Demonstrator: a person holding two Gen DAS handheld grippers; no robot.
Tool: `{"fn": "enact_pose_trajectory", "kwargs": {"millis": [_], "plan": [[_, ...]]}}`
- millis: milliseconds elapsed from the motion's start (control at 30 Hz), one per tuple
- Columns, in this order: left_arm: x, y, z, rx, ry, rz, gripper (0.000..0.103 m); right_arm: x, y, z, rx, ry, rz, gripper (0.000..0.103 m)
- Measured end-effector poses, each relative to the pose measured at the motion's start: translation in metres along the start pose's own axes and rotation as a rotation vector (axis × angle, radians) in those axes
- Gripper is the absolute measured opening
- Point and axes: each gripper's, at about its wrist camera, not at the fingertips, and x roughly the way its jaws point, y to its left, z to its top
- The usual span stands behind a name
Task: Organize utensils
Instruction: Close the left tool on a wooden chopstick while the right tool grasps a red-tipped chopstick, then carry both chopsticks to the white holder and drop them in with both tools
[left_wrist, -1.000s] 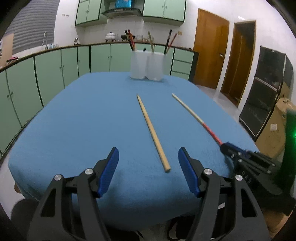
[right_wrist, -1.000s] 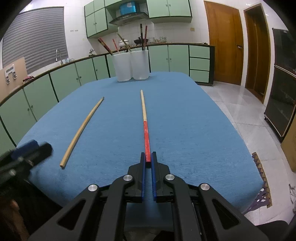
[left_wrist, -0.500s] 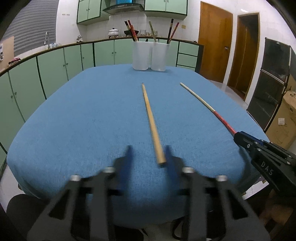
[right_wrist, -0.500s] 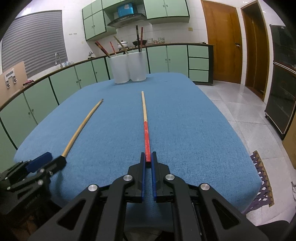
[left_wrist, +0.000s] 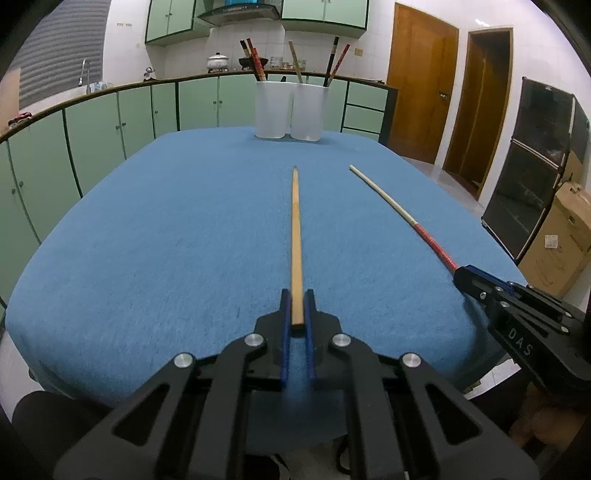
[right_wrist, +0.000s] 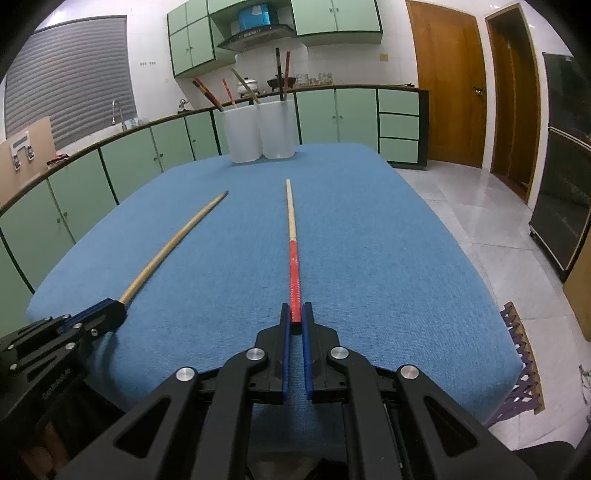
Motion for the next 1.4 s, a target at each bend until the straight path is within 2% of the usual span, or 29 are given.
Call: {"fn": "enact_pose_trajectory", "kwargs": {"millis": [267,467,667,933,1100,1400], "plan": [[-0.031,0.003,0.023,-0.021,0.002,-0.014,0.006,-0.045,0.008,0.021,-0.013,-0.068,0.039,0.006],[-0.066,0.007,0.047,-0.008,-0.053,-0.018,0.006,-0.076,0.010,0.046,-0.032,-0.125,0.053,0.006],[-0.092,0.011,0.085,0.024,-0.130,-0.027,0.006,-0.092,0.018,0.090,-0.078,-0.170,0.078,0.006],[-0.097,0.014,0.141,0.072,-0.182,-0.023,0.006,-0.079,0.031,0.148,-0.161,-0.128,0.104,0.006],[-0.086,0.021,0.170,0.063,-0.165,-0.039,0.006,-0.066,0.036,0.183,-0.197,-0.095,0.109,0.006],[-0.077,0.019,0.187,0.080,-0.152,-0.052,0.006,-0.057,0.043,0.213,-0.237,-0.056,0.117,0.006]]}}
